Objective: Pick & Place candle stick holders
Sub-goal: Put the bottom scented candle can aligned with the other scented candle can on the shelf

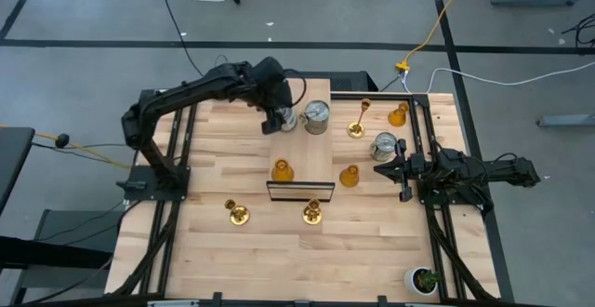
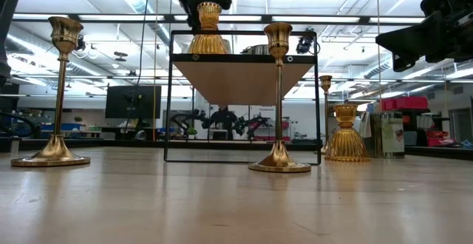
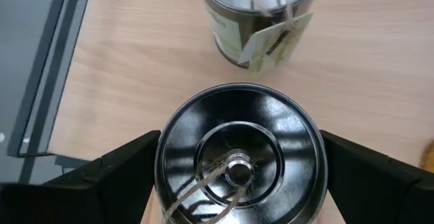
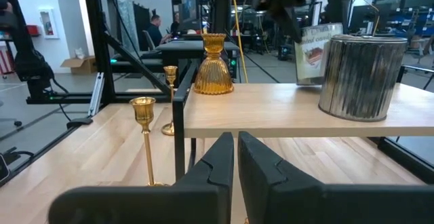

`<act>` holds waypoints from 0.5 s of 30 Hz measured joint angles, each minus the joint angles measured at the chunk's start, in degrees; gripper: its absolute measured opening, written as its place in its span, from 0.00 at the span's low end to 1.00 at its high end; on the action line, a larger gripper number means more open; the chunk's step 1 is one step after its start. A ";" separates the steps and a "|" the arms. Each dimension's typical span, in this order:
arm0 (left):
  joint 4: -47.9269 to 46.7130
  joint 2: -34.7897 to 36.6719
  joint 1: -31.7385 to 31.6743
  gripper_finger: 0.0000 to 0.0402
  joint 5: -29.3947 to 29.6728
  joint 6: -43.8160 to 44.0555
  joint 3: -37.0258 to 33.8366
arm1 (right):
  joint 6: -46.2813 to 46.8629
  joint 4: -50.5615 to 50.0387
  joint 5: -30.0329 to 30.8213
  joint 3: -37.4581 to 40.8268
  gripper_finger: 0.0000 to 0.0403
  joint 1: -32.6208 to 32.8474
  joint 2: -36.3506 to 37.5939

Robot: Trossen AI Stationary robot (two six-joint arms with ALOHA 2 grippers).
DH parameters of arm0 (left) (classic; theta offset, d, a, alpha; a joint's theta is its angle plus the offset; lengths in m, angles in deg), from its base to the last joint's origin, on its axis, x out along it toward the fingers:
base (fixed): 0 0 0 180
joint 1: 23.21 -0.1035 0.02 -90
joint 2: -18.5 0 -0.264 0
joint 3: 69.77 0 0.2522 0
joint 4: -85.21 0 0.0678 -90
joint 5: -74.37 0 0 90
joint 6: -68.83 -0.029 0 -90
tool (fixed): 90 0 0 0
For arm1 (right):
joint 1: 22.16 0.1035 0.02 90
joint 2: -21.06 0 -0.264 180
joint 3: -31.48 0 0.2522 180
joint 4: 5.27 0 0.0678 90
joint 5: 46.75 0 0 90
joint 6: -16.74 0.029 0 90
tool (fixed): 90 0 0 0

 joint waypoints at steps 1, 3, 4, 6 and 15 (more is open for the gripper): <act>-0.01 -0.21 -0.15 0.93 -0.40 0.02 0.00 | -0.02 0.00 0.00 -0.01 0.07 0.00 0.00; 0.04 -0.44 -0.53 0.93 -1.03 0.00 -0.01 | 0.00 0.00 0.00 -0.01 0.07 0.01 0.00; 0.24 -0.49 -0.75 0.93 -1.70 -0.02 -0.02 | 0.00 0.00 0.00 -0.02 0.07 0.00 0.00; 1.32 -0.87 -0.82 0.93 -2.58 0.00 -0.02 | -0.02 0.00 0.00 -0.01 0.07 0.00 0.00; 2.00 -1.15 -1.01 0.93 -4.69 0.00 -0.02 | 0.00 0.00 0.00 -0.02 0.07 0.02 0.00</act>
